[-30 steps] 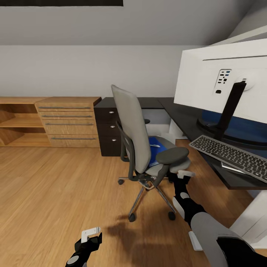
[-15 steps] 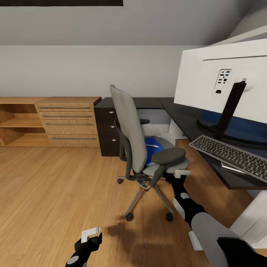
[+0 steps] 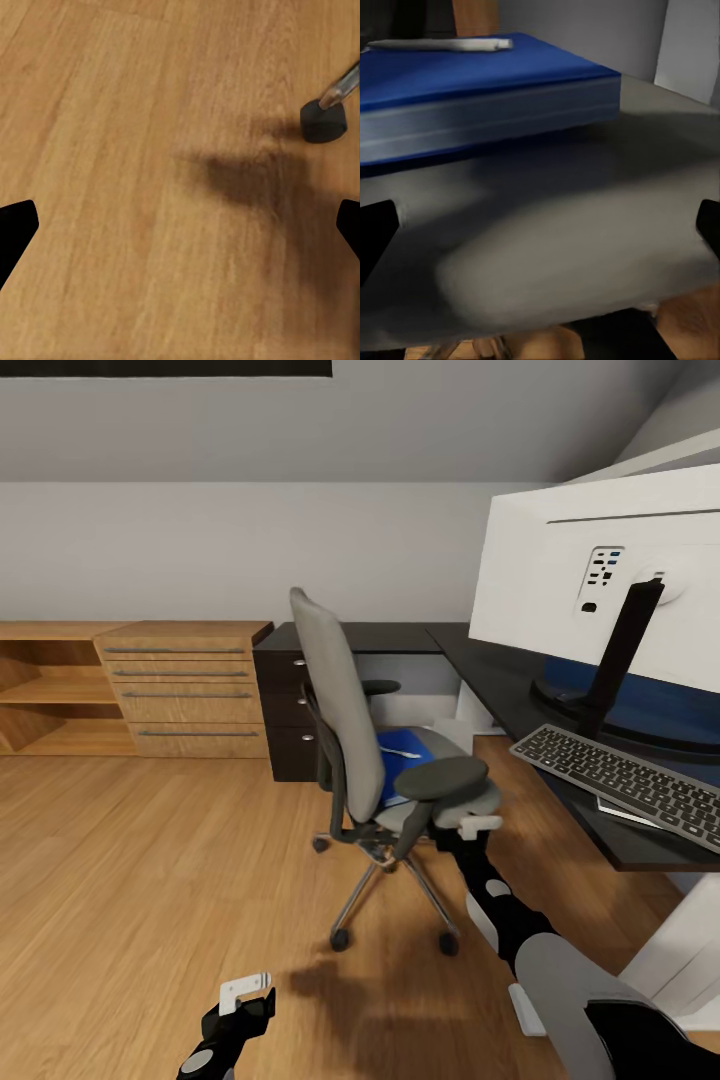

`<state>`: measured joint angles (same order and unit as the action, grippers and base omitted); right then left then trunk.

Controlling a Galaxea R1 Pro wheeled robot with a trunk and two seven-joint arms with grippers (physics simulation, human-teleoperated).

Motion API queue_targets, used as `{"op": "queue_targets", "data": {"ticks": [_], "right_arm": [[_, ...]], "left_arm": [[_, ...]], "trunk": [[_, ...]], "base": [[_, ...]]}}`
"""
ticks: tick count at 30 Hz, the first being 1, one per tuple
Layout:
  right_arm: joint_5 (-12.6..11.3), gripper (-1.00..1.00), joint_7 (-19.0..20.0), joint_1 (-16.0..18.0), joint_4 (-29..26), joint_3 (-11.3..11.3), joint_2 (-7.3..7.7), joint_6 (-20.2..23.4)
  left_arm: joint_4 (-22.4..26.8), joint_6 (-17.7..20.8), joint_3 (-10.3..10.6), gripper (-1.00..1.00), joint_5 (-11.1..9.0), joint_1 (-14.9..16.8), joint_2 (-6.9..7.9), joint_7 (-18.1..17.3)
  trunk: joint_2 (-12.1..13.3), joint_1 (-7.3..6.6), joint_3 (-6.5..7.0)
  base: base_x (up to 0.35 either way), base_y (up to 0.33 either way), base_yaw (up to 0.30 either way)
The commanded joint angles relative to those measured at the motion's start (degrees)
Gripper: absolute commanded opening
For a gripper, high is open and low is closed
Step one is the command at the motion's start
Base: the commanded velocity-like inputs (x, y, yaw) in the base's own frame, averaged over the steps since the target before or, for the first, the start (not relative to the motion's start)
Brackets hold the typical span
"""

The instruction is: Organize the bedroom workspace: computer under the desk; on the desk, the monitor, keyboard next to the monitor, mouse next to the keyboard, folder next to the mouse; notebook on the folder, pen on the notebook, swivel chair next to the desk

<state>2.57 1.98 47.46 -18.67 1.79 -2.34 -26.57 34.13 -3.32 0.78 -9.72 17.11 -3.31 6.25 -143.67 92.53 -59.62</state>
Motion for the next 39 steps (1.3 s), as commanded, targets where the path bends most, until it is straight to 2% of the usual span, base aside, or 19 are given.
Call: {"op": "queue_targets", "data": {"ticks": [1,4,7,17,20,23,27,39], "right_arm": [[0.6,1.0,1.5,0.0,2.4,0.0,-0.03,-0.2],[0.6,1.0,4.7,0.0,2.5,0.0,-0.02,-0.2],[0.6,1.0,6.1,0.0,2.5,0.0,-0.03,-0.1],[0.3,1.0,5.9,0.0,2.5,0.1,0.5,0.1],[0.2,1.0,4.5,0.0,2.5,0.3,0.85,0.3],[-0.1,1.0,-0.6,0.0,2.4,0.5,1.0,0.3],[-0.2,1.0,-5.2,0.0,2.3,0.5,0.71,0.1],[-0.1,1.0,-6.7,0.0,2.3,0.3,-1.18,0.0]], "left_arm": [[0.0,-0.2,0.1,1.0,-0.5,0.0,0.0,0.2],[0.0,-0.2,0.1,1.0,-0.5,0.0,-0.02,0.2],[0.0,-0.2,0.1,1.0,-0.5,0.0,-0.02,0.2],[0.0,-0.2,0.1,1.0,-0.5,0.0,-0.03,0.3],[0.0,-0.2,0.1,1.0,-0.5,0.0,-0.03,0.3],[0.0,-0.2,0.1,1.0,-0.5,0.0,-0.08,0.3],[0.0,-0.2,0.1,1.0,-0.5,0.0,-0.11,0.3],[0.0,-0.2,0.1,1.0,-0.5,0.0,-0.11,0.3]], "trunk": [[0.0,0.0,-0.06],[0.0,0.0,-0.06],[0.0,0.0,-0.06],[0.0,0.0,-0.06],[0.0,0.0,-0.06],[0.0,0.0,-0.06],[0.0,0.0,-0.06],[0.0,0.0,-0.06]], "base": [[0.0,0.0,0.0],[0.0,0.0,0.0],[0.0,0.0,0.0],[0.0,0.0,0.0],[0.0,0.0,0.0],[0.0,0.0,0.0],[0.0,0.0,0.0],[0.0,0.0,0.0]]}}
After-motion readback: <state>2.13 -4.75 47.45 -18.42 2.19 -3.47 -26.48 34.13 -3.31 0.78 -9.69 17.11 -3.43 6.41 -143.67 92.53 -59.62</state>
